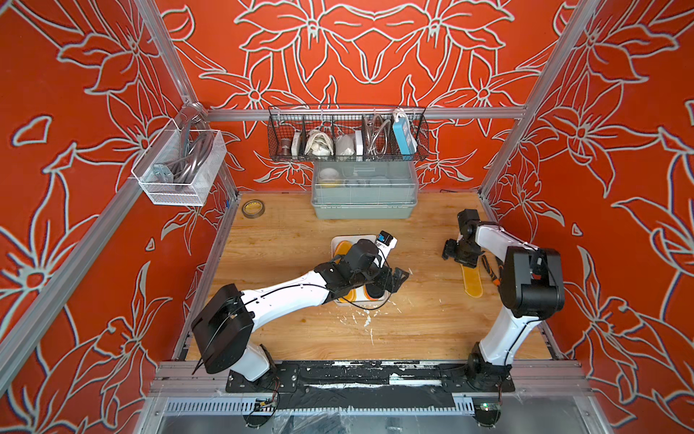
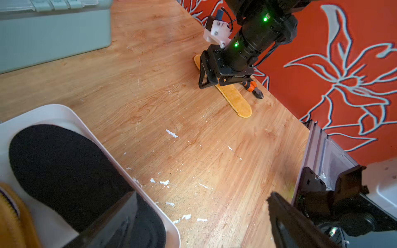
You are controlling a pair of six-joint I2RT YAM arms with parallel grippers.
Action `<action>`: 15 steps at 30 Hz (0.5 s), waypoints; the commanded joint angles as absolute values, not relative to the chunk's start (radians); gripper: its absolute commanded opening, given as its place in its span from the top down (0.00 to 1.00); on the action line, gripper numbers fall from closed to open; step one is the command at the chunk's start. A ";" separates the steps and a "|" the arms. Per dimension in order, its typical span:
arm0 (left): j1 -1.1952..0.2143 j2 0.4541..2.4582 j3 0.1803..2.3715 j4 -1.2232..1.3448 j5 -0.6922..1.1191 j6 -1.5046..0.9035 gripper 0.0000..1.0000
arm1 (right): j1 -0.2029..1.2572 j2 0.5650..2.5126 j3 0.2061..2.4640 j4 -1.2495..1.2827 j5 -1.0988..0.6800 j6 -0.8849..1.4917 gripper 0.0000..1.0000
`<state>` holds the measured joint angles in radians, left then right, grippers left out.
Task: Put the insoles into the storage box
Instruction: Pick up the insole from the center of the board.
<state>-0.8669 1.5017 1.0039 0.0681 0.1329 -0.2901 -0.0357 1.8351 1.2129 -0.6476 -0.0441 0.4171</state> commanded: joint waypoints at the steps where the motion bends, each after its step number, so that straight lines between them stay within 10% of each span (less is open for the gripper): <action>1: -0.865 1.434 0.957 0.101 0.095 -0.297 0.10 | -0.044 1.865 1.181 -0.621 -0.129 0.441 0.31; 9: -0.864 1.384 0.937 0.084 0.064 -0.308 0.15 | -0.032 1.814 1.052 -0.502 -0.305 0.488 0.38; 15: -0.864 1.408 0.943 0.080 0.071 -0.308 0.14 | -0.024 1.688 1.067 -0.576 -0.121 0.465 0.36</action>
